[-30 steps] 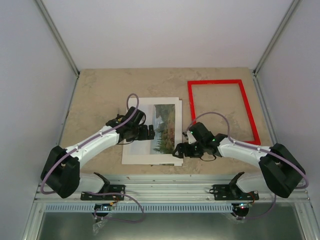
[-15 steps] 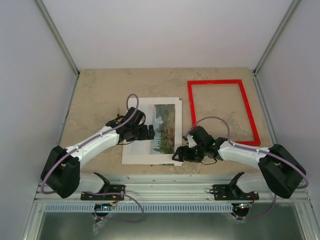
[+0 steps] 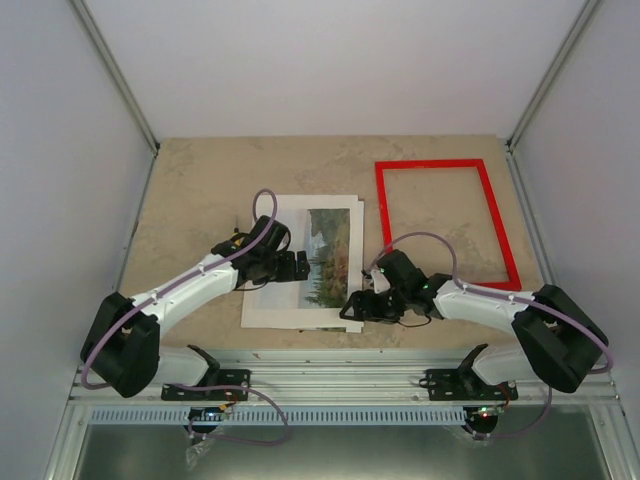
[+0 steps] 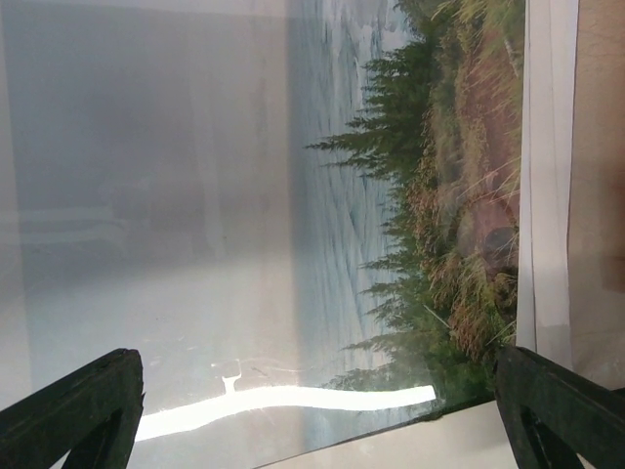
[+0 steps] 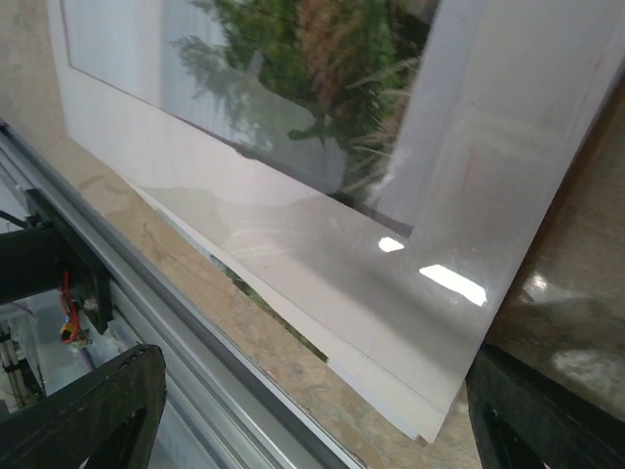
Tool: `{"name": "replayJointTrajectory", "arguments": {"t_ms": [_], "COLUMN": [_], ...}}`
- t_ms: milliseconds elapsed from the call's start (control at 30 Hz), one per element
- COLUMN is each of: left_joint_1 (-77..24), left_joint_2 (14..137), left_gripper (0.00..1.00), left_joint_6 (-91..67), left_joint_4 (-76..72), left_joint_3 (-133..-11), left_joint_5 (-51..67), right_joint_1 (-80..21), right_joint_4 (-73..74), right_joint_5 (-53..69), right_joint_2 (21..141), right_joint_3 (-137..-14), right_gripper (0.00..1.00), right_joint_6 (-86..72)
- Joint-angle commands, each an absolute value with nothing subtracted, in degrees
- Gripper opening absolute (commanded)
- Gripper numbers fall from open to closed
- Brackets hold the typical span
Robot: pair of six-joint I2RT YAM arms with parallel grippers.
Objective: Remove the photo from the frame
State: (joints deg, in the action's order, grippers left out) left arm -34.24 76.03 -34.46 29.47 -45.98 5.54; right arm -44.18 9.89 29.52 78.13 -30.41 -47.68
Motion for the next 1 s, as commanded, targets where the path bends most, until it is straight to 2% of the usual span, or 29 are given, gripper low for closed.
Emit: {"name": "replayJointTrajectory", "arguments": {"t_ms": [0,333,733,967], "left_joint_1": [-34.3,-34.3,-34.4,-33.7], "left_joint_2": [74.8,73.8,70.1,69.5], "left_gripper": [1.0,1.0,1.0,1.0], "left_joint_6": [-34.1,-35.2,-38.1,-38.8], "left_joint_4": [28.2,27.7,28.2,28.7], "left_joint_3": [-45.0,-44.2,-41.9,-41.2], "left_joint_5": [6.4,6.8,4.3,3.5], "right_joint_1": [-44.6,-44.6,-46.8,-46.7], "right_joint_4": [9.8,7.8,4.1,10.5], "right_joint_5": [31.4,32.4,31.8,26.5], "right_joint_2": [76.9,79.0,93.4,94.8], "right_joint_3": [-33.1,-34.8,-46.8,-51.1], "right_gripper": [0.84,0.84,0.84,0.85], "right_joint_6": [-48.1,-47.9,-45.2,-43.4]}}
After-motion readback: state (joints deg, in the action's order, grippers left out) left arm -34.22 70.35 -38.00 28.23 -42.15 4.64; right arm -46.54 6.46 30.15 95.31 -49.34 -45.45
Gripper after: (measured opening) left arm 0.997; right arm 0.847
